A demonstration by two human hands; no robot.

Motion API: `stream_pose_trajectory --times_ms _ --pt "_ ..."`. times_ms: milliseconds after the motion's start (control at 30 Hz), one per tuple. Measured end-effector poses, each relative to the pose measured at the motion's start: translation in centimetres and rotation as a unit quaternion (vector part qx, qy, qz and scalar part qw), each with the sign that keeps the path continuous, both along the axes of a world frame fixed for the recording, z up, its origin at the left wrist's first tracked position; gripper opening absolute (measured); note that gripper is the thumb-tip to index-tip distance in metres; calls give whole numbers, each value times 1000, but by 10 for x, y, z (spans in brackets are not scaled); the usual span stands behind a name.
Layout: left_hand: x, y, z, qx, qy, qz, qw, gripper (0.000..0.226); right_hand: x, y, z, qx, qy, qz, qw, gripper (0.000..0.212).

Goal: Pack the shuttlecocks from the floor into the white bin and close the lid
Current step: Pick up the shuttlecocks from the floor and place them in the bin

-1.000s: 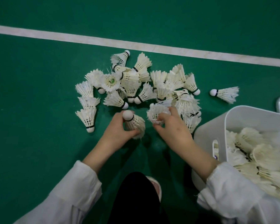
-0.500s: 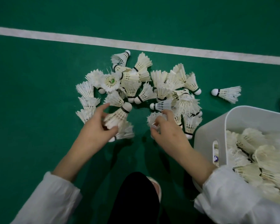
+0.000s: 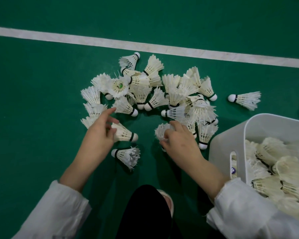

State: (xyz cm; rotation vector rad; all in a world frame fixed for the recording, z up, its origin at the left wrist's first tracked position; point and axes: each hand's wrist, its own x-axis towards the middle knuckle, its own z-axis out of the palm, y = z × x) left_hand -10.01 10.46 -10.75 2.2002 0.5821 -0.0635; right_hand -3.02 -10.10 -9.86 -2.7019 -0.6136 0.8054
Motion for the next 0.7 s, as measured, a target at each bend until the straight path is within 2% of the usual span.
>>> stream_pose_trajectory --times_ms 133,267,367,500,567,700 --pt "6 -8 -9 23 -41 -2 999 46 0 4 2 55 22 -16 998 16" --pt "18 -18 -18 6 -78 84 993 33 2 6 9 55 -4 -14 998 24" --pt "32 -22 -26 56 -52 90 993 26 5 5 15 49 -22 -23 998 30" --pt "49 -21 -30 102 8 115 988 56 8 2 20 55 -47 -20 997 31" --pt "50 -16 -32 100 26 128 986 52 6 2 21 79 -55 -29 995 30" --pt "45 -7 -29 97 56 111 987 29 0 1 21 118 -59 -33 991 20"
